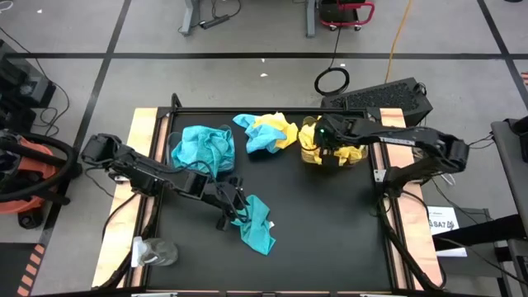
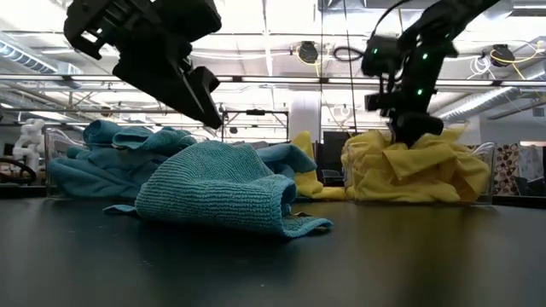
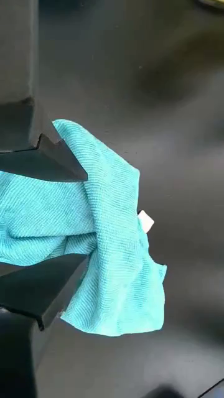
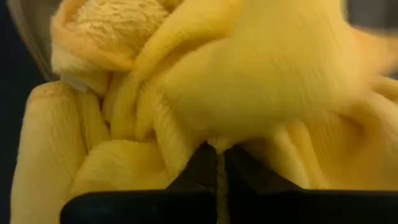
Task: Sort microfiber towel by color & place in baskets
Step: Put the yellow microfiber cloth into the right transparent bin
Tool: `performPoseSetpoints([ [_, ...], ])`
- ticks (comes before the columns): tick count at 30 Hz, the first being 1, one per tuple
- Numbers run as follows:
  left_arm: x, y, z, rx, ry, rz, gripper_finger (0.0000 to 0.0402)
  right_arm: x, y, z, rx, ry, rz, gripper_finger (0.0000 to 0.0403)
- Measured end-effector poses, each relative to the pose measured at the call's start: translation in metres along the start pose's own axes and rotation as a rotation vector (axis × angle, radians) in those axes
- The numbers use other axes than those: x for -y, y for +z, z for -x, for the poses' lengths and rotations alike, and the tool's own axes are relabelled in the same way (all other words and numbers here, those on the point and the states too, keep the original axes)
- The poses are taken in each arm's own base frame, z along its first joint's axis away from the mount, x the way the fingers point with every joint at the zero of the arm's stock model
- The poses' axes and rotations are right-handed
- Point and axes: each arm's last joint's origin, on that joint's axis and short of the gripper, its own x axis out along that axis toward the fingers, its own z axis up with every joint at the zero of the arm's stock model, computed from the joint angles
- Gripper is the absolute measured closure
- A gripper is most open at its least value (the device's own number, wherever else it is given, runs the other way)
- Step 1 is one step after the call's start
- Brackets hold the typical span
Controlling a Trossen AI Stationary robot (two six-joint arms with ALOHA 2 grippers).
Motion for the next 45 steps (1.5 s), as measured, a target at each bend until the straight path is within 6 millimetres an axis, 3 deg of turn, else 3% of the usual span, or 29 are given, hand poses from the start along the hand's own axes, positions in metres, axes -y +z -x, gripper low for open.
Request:
performPoseSetpoints([
  [11, 0.006, 0.001, -0.002, 0.010, -0.014, -0.006, 0.0195, -0.007, 0.006, -0.055, -0.126, 0.143, 0.005, 0.0389],
  [20, 0.012, 0.004, -0.002, 0.044, -0.031, -0.012, 0.0195, -0.008, 0.007, -0.059, -0.120, 0.146, -0.021, 0.0337],
  [25, 0.016, 0.004, -0.001, 0.050, -0.042, 0.035, 0.0195, -0.007, 0.006, -0.051, -0.094, 0.151, -0.028, 0.0298],
  [34, 0.038, 0.005, -0.011, 0.093, -0.038, 0.009, 0.0190, -0.004, 0.001, -0.015, 0.009, 0.202, -0.093, 0.0220],
  [38, 0.042, 0.000, -0.023, 0.073, 0.017, 0.009, 0.0157, -0.003, -0.003, 0.002, 0.049, 0.196, -0.116, 0.0188],
  [45, 0.043, -0.005, -0.035, 0.054, 0.018, 0.074, 0.0066, -0.005, -0.007, 0.026, 0.118, 0.173, -0.134, 0.0134],
])
